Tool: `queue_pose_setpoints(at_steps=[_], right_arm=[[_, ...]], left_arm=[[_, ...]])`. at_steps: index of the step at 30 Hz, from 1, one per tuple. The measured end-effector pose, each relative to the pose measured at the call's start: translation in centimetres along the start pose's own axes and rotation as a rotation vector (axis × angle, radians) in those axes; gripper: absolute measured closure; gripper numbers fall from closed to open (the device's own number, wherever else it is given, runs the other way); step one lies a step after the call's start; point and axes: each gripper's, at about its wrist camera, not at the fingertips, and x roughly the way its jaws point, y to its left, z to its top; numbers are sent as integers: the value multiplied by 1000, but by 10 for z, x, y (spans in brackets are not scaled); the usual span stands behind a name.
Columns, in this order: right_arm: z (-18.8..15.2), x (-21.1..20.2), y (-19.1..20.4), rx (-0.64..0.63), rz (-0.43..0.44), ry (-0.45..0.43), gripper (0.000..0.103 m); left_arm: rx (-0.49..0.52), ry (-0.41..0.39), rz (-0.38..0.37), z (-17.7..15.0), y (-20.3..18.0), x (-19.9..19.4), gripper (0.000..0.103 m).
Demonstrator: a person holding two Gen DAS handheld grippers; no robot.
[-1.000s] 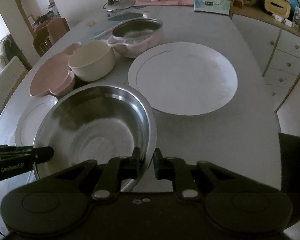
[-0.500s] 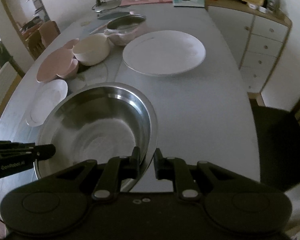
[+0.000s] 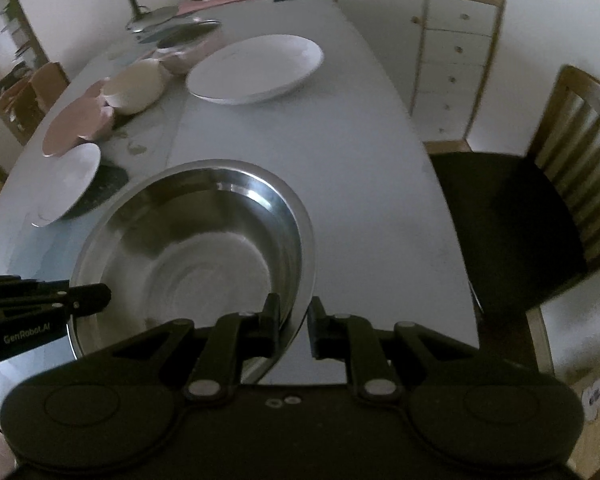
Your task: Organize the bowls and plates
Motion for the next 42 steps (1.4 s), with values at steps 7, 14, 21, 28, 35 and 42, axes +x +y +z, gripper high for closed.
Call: queue_pose_setpoints(at_steps=[7,14,21,28,35,42], right_arm=[[-22,0,-9,51,-24,14,88],[-29,5,-11,71,-23,26,87],[-27,1,-11,65,-40,21,82],[-22,-4,-11,48,-60,6,80],[-17,-11,-2,16,-58,-13,76],[-12,-24,9,-17,-46,-42,72]], left_arm=[[53,30,-13,-8,-7,12,86],[65,34,-10,-8,-8,15,86],[55,39,-11,-7,-6,14,85],[47,30,-7,-7,-3,7,85],[45,15,-2,-9,1,-2,77],[37,-44,8,-8,7,-21,76]])
